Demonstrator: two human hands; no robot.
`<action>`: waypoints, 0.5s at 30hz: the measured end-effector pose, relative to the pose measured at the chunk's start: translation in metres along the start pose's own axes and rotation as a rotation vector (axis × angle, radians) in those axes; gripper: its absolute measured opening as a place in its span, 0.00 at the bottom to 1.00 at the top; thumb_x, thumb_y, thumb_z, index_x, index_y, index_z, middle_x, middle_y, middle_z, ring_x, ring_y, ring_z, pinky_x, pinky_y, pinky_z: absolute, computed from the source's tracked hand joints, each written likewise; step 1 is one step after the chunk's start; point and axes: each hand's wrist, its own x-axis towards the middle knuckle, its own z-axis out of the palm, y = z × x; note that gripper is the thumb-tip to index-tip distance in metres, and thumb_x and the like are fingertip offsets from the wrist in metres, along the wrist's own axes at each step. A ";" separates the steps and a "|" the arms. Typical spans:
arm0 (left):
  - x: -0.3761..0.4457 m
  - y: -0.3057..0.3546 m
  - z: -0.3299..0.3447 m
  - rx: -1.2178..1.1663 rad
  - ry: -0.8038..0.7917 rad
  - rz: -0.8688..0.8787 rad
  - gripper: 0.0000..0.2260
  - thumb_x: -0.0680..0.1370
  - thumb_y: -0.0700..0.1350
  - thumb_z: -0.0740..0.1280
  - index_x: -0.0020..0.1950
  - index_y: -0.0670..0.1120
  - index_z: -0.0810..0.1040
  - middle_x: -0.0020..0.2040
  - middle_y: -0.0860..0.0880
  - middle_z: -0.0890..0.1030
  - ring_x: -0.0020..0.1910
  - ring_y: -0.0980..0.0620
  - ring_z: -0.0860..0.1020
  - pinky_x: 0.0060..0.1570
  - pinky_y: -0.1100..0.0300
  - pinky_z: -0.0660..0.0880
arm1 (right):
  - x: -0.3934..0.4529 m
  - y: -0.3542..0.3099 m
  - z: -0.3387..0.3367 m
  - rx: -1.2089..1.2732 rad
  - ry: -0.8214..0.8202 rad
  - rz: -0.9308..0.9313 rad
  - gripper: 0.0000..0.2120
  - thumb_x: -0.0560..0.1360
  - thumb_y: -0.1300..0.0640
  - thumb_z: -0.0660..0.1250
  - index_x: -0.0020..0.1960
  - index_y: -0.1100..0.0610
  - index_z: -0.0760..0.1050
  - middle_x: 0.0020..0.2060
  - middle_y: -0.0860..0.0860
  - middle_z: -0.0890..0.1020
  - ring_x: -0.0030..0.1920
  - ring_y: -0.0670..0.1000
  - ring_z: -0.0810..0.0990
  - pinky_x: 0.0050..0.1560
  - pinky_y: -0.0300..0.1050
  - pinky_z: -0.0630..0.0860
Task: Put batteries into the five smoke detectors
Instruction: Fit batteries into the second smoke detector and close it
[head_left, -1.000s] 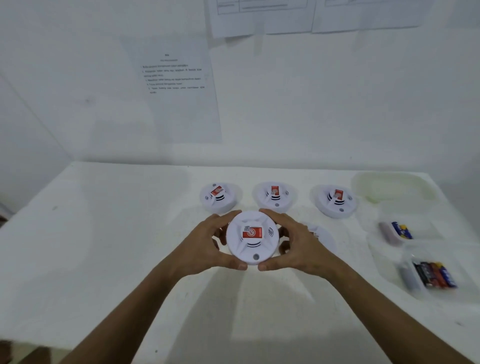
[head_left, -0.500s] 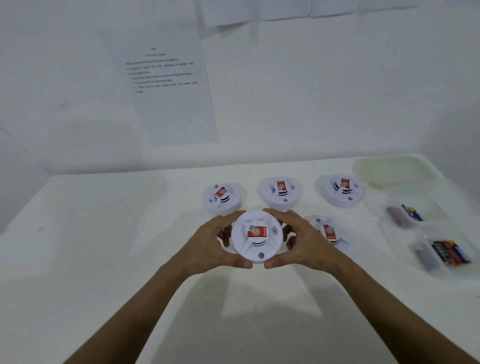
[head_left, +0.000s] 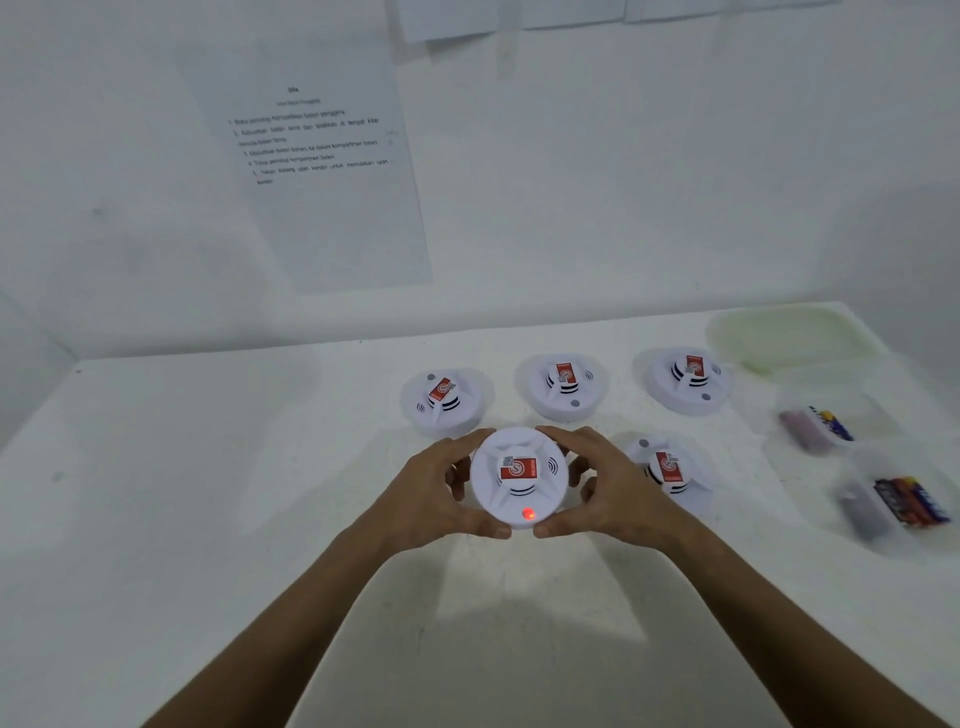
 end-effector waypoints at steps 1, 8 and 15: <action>0.001 -0.001 0.001 0.001 0.003 -0.006 0.35 0.62 0.49 0.82 0.64 0.64 0.71 0.51 0.65 0.79 0.44 0.62 0.74 0.40 0.70 0.73 | 0.001 0.001 0.000 -0.008 -0.006 0.003 0.42 0.61 0.56 0.84 0.67 0.39 0.66 0.56 0.39 0.74 0.49 0.34 0.73 0.45 0.30 0.74; 0.002 -0.002 0.006 -0.021 0.030 -0.032 0.34 0.63 0.46 0.82 0.65 0.59 0.71 0.55 0.62 0.79 0.49 0.65 0.75 0.42 0.72 0.72 | 0.008 0.007 -0.003 -0.035 -0.024 -0.003 0.41 0.61 0.53 0.84 0.65 0.34 0.66 0.57 0.37 0.76 0.52 0.38 0.75 0.47 0.34 0.75; 0.002 -0.001 0.005 0.018 0.026 -0.048 0.32 0.64 0.46 0.81 0.60 0.64 0.69 0.53 0.67 0.77 0.49 0.69 0.74 0.43 0.75 0.71 | 0.009 0.009 -0.002 -0.054 -0.028 0.002 0.41 0.61 0.53 0.84 0.66 0.37 0.68 0.57 0.39 0.76 0.52 0.40 0.75 0.47 0.33 0.75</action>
